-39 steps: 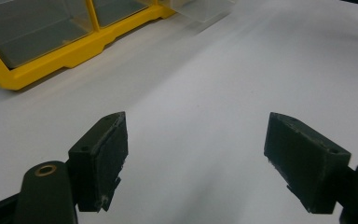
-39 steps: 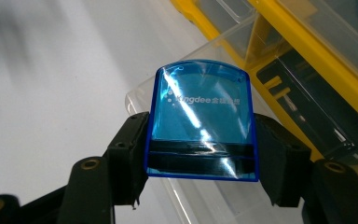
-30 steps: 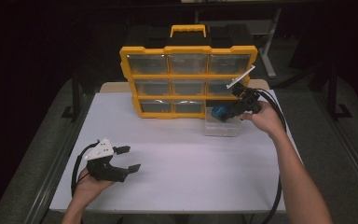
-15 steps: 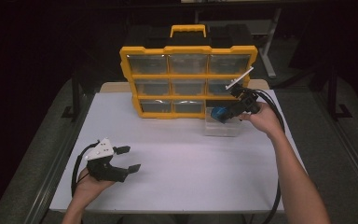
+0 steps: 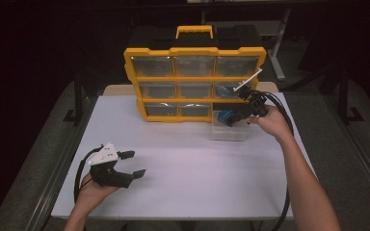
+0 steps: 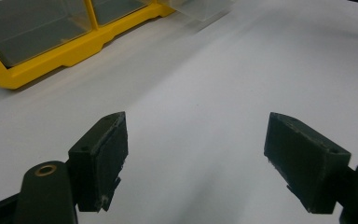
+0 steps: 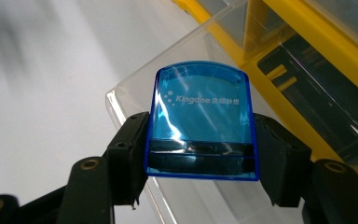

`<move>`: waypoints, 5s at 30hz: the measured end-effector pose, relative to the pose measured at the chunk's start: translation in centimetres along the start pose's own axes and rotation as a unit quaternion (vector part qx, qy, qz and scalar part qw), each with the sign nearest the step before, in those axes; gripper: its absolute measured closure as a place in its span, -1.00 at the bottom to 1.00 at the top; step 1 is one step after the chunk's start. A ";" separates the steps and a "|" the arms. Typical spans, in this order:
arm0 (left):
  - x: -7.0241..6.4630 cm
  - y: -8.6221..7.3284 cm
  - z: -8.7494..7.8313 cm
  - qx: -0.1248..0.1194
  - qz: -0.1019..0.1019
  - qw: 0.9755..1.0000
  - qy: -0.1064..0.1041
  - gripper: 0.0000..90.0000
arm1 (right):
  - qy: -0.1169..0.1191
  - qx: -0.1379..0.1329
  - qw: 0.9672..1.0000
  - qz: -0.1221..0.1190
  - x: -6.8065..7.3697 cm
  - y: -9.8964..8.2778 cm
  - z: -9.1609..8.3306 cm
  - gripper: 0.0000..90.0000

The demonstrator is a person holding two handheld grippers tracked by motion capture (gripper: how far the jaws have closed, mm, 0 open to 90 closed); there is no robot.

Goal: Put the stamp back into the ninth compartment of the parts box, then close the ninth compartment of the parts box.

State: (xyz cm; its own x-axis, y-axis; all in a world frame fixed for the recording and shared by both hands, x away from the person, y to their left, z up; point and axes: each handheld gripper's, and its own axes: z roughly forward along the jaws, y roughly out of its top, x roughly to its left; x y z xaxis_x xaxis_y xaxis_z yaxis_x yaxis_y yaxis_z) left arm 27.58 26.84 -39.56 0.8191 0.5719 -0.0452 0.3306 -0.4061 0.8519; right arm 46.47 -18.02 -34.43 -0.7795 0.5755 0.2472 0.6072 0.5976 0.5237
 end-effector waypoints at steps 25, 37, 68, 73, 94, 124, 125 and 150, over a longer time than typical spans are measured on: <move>0.3 0.0 0.0 -0.001 -0.001 1.000 0.000 -0.52 | 0.007 -0.066 0.997 0.025 -0.1 -1.6 -2.5 0.02; 0.4 -0.1 -0.1 -0.005 -0.003 1.000 -0.001 -0.53 | 0.030 -0.096 0.995 0.007 1.4 -1.5 -3.6 0.21; 0.5 -0.1 -0.2 -0.006 -0.006 1.000 0.001 -0.53 | 0.050 -0.124 0.990 -0.043 5.8 -4.2 -3.7 0.89; 0.5 0.1 -0.2 0.000 0.000 1.000 -0.001 -0.53 | 0.053 -0.126 0.990 -0.045 6.4 -5.0 -3.5 0.88; 0.6 0.0 -0.2 0.004 -0.005 1.000 -0.001 -0.53 | 0.048 -0.127 0.990 -0.046 6.5 -7.9 -2.2 0.96; 0.3 -0.4 -0.6 -0.001 -0.007 1.000 0.005 -0.53 | 0.014 -0.103 0.994 -0.037 5.5 -8.8 0.5 0.97; 0.3 -0.4 -0.6 -0.001 -0.007 1.000 0.005 -0.53 | 0.014 -0.103 0.994 -0.037 5.5 -8.8 0.5 0.97; 0.3 -0.4 -0.8 -0.006 -0.013 1.000 0.005 -0.53 | -0.022 -0.091 0.995 -0.040 5.1 -7.1 1.7 0.97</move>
State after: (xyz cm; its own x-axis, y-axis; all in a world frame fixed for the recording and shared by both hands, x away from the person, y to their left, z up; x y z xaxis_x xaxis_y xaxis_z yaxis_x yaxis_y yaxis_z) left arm 27.33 27.80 -39.50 0.8048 0.5903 -0.0624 0.3471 -0.3826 0.8562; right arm 38.46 -18.40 -38.28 -0.8146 0.5559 0.1656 0.5028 0.5342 0.6796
